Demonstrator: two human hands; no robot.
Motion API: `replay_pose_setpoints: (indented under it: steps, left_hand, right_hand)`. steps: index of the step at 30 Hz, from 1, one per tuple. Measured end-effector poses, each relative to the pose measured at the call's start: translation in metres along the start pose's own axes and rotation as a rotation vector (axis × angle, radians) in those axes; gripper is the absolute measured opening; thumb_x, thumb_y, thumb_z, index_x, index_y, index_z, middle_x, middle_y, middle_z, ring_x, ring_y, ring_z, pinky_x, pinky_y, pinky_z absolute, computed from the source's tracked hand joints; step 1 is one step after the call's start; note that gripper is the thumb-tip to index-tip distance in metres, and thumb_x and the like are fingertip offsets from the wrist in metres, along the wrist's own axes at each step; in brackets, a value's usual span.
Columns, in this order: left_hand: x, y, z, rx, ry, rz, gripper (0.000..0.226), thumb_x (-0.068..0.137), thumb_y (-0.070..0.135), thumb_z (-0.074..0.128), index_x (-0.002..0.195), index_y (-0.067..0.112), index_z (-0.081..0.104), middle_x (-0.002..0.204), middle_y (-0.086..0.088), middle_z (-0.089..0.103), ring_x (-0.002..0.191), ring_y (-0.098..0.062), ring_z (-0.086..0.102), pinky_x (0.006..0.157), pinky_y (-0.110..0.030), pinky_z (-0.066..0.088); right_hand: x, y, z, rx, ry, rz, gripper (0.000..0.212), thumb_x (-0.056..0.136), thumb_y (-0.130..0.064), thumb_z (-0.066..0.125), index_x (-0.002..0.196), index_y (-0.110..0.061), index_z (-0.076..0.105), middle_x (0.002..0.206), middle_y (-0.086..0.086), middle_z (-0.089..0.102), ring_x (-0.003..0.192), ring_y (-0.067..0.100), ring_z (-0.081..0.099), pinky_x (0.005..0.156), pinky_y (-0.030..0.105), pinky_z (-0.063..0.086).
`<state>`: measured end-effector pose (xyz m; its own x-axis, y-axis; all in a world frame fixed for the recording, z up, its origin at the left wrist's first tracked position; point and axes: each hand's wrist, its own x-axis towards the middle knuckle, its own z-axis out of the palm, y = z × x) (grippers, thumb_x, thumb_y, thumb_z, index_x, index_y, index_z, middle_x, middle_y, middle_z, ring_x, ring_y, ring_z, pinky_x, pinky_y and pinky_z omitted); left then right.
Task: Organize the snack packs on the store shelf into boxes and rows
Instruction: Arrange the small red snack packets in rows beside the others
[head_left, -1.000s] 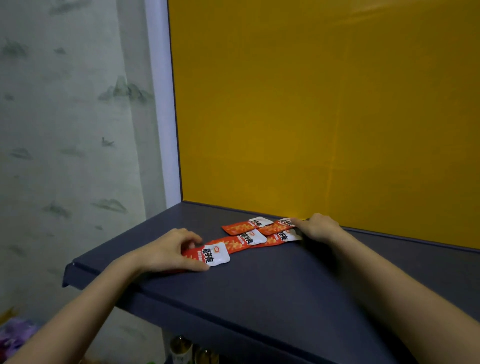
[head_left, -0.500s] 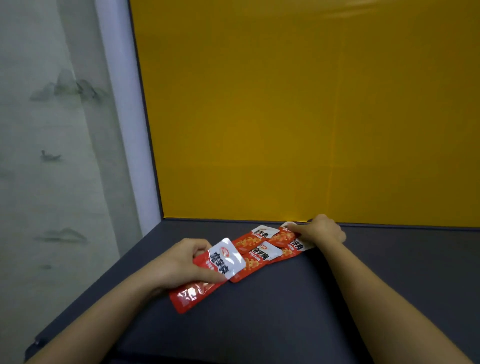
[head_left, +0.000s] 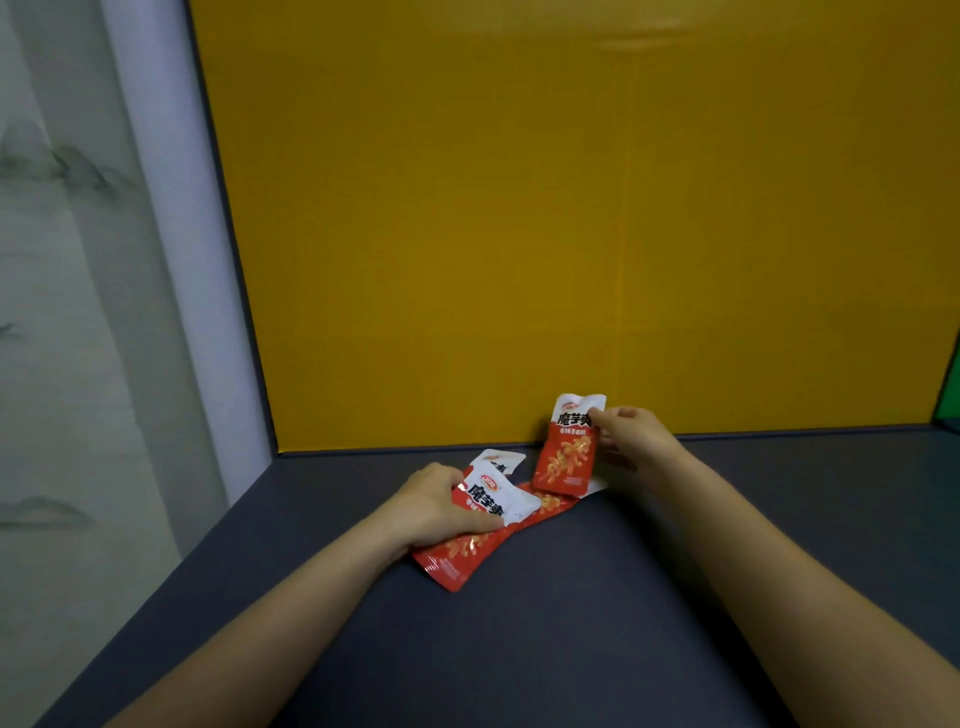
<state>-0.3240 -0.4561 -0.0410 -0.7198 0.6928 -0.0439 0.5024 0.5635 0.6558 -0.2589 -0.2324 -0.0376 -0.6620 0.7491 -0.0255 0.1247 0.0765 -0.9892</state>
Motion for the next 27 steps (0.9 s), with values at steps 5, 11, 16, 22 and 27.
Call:
replay_pose_setpoints:
  steps: [5,11,16,22,27]
  left_hand:
    - [-0.001,0.002,0.000,0.145,0.030,-0.050,0.064,0.062,0.042,0.082,0.110,0.019,0.048,0.118,0.000,0.054,0.108,-0.017,0.055,0.087,-0.032,0.048]
    - [-0.003,0.007,0.001,0.059,-0.036,-0.095,0.068,0.058,0.030,0.086,0.113,0.020,0.047,0.113,0.000,0.058,0.098,-0.017,0.061,0.083,-0.035,0.054]
    - [-0.009,0.013,0.004,0.203,-0.015,-0.095,0.056,0.067,0.040,0.079,0.112,0.017,0.054,0.110,0.002,0.049,0.101,-0.016,0.055,0.080,-0.029,0.049]
    - [-0.011,0.016,0.004,0.157,-0.031,-0.121,0.062,0.067,0.035,0.080,0.116,0.017,0.044,0.119,-0.002,0.053,0.101,-0.018,0.057,0.081,-0.032,0.051]
    - [-0.009,0.017,-0.001,0.020,-0.057,-0.183,0.082,0.064,0.024,0.084,0.127,0.017,0.034,0.125,-0.005,0.052,0.103,-0.023,0.059,0.084,-0.039,0.054]
  right_hand:
    - [-0.021,0.000,-0.031,0.198,-0.021,0.031,0.026,0.099,-0.017,0.043,0.074,-0.011,0.047,0.075,0.008,0.057,0.066,0.019,0.054,0.064,0.029,0.044]
    - [-0.033,0.015,-0.040,0.103,-0.004,0.075,0.026,0.100,-0.020,0.040,0.078,-0.008,0.049,0.076,0.009,0.060,0.068,0.019,0.057,0.064,0.030,0.044]
    - [-0.030,0.018,-0.039,0.084,-0.003,0.052,0.023,0.100,-0.021,0.041,0.080,-0.010,0.047,0.077,0.008,0.059,0.068,0.017,0.056,0.062,0.028,0.044]
    - [-0.026,0.029,-0.027,-0.035,0.014,0.019,0.020,0.097,-0.025,0.045,0.088,-0.008,0.051,0.097,0.017,0.066,0.088,0.026,0.062,0.084,0.040,0.049]
    - [-0.028,0.033,-0.022,-0.044,0.035,0.018,0.019,0.096,-0.027,0.046,0.084,-0.012,0.049,0.103,0.017,0.066,0.094,0.029,0.064,0.081,0.039,0.049]
